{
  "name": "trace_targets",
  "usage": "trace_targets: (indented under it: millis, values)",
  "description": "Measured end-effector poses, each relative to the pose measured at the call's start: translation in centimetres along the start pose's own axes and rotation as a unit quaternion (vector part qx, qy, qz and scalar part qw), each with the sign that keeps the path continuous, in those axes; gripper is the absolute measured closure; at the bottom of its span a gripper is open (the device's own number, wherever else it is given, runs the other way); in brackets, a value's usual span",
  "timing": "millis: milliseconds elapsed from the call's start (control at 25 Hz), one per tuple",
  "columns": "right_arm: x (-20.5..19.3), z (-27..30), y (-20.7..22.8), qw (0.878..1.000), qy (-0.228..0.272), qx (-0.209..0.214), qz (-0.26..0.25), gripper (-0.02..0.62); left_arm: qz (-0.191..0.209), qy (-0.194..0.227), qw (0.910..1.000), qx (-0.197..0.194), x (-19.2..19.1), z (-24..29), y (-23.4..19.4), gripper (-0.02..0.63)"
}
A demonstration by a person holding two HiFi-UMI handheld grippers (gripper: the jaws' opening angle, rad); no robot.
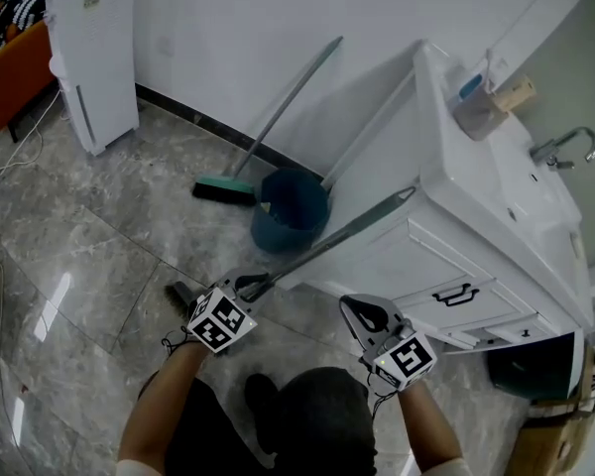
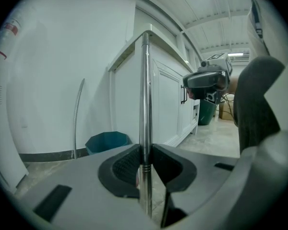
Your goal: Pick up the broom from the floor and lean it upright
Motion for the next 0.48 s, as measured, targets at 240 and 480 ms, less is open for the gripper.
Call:
trace_targets:
  millis: [240,480]
  values:
    - [-1.2,-0.8,1.6,1.0,0.0,-0.018,0.019,0.594,0.008,0.01,0.9999,-0.005,1.3,2.5,-0.1,0.537]
    - [-2.6,-0.8,2.2,0.999,-0.004,-0.021,0.03,0.594,0.005,0.021,0.9997,0.009,1.2,3.6,-0.2,0.537]
Point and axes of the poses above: the fingertips, and each gripper's own axes: z forward along the fingers, y to its right, x out of its top, the point moved 5 cm from there along -z, backward along the fingers, and after that the axes turned 7 degrees about -y, right-handed, at the moved point
